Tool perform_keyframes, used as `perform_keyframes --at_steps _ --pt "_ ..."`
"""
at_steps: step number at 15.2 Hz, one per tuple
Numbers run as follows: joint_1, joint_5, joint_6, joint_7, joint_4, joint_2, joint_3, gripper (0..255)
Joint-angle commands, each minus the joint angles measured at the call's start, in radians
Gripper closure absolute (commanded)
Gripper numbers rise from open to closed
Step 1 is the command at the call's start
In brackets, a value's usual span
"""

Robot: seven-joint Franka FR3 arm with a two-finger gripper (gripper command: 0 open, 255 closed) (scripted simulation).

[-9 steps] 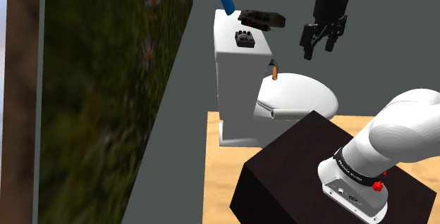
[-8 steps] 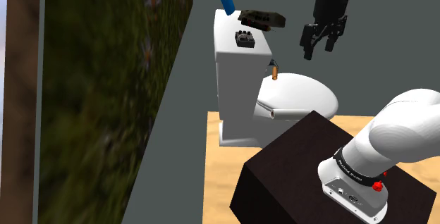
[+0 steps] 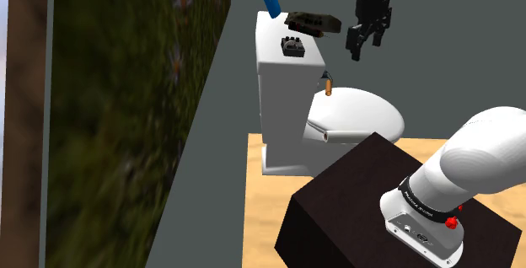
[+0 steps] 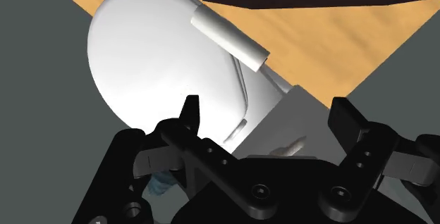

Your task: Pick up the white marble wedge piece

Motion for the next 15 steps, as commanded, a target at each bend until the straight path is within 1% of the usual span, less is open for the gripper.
perform_keyframes --at_steps 1,8,15 --pt "-0.008 -0.061 0.041 -0.026 0.038 0.063 0.002 0" --pt "-0.030 -0.261 0.154 -0.077 0.180 0.264 0.024 0" --pt "-0.040 -0.468 0.228 -0.106 0.354 0.461 0.049 0"
